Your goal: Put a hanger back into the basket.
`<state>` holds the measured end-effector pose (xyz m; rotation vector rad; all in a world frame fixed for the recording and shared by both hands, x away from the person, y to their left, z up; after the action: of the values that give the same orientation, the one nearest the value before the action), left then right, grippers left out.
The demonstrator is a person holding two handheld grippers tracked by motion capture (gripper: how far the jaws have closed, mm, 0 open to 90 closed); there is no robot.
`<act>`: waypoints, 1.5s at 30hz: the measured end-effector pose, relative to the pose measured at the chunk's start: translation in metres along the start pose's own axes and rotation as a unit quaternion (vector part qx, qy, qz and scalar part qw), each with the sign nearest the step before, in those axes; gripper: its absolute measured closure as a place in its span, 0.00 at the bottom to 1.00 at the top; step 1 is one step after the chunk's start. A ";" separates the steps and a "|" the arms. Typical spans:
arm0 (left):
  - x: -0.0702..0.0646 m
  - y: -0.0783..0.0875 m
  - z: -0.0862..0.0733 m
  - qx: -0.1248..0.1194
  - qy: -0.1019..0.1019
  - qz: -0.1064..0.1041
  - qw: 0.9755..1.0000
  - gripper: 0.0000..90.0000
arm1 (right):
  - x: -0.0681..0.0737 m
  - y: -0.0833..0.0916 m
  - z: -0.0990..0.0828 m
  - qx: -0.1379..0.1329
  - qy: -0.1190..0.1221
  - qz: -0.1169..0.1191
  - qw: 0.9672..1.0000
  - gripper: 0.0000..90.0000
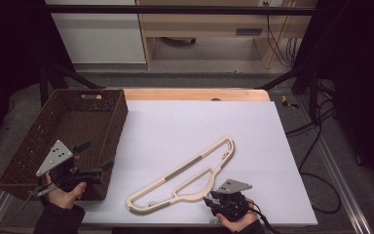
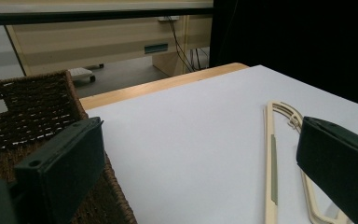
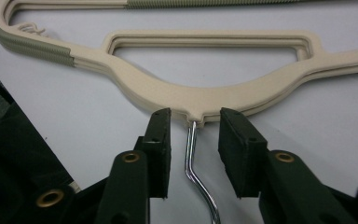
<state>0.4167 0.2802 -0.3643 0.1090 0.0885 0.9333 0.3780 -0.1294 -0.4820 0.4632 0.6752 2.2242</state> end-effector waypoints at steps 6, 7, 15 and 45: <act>-0.002 -0.002 -0.001 0.003 -0.001 -0.003 1.000 0.01 | 0.001 -0.004 -0.004 0.015 -0.011 0.002 1.000 0.85; -0.003 -0.003 -0.001 0.004 -0.001 -0.004 1.000 0.01 | 0.001 -0.005 -0.005 0.017 -0.015 0.003 1.000 0.88; -0.010 -0.007 -0.002 0.011 -0.010 -0.013 1.000 0.01 | 0.000 -0.005 -0.006 0.022 -0.027 0.003 0.999 0.97; -0.115 -0.068 -0.033 0.125 -0.080 -0.130 0.980 0.02 | 0.002 0.004 0.010 0.012 -0.020 -0.017 1.000 0.99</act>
<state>0.3988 0.1487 -0.4028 0.3962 0.0700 0.6454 0.3794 -0.1272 -0.4714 0.5044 0.6847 2.1717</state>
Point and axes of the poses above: each handheld gripper's, and its own axes: y roughly backward along the jaws, z roughly out of its top, x roughly to its left, the point moved 2 cm from there along -y, roughly forward along the jaws, and after that the axes turned 7 degrees about -x, right-handed, at the moved point
